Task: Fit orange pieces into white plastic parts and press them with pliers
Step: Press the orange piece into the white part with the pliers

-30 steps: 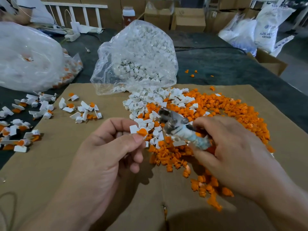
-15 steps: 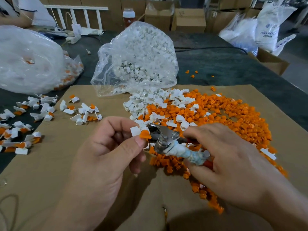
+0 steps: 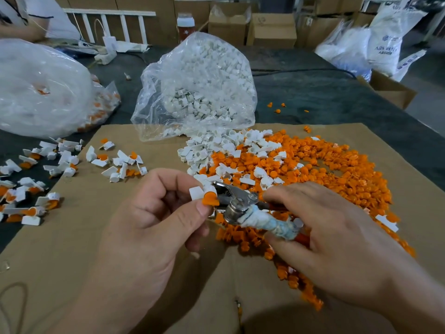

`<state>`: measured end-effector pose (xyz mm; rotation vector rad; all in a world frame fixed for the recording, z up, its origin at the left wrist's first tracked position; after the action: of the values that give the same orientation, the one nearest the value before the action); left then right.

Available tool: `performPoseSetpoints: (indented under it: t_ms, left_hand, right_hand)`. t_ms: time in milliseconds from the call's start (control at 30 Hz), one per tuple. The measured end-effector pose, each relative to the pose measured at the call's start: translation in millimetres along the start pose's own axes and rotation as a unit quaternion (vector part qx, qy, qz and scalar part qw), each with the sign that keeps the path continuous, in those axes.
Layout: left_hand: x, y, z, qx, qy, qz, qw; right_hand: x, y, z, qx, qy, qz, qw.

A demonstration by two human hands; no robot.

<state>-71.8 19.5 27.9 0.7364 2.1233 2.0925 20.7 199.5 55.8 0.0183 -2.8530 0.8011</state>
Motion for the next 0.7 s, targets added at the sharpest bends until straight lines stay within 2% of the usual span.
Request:
performPoseSetpoints:
  t_ms: [200,333,500,700]
  left_hand:
    - [0.2,-0.8,-1.3,0.010,-0.002,-0.003,1.000]
    - [-0.2,-0.8,1.0,0.007,-0.006,0.000,1.000]
    - [1.6,6.6,3.5,0.060,-0.035,0.042,0.997]
    - [0.3,8.0,3.8,0.059,-0.032,0.034,0.997]
  right_hand:
    - [1.0,-1.2,0.1,-0.004,-0.019,-0.007,1.000]
    - [0.3,-3.8,-0.5,-0.004,-0.008,-0.010,1.000]
    - [-0.1,-4.7,-1.0,-0.008,-0.001,-0.011,1.000]
    - [0.3,-4.1,0.1,-0.045,0.003,-0.013,0.999]
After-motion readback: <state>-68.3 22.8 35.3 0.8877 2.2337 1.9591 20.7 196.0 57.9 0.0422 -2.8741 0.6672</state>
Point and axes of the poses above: each hand's wrist, its own x-axis towards the middle knuckle, its own z-axis out of the palm, y = z × x, the point moved 5 cm from there along x, towards the middle knuckle, and after that the axes turned 13 degrees about x, right-handed, at the moved point
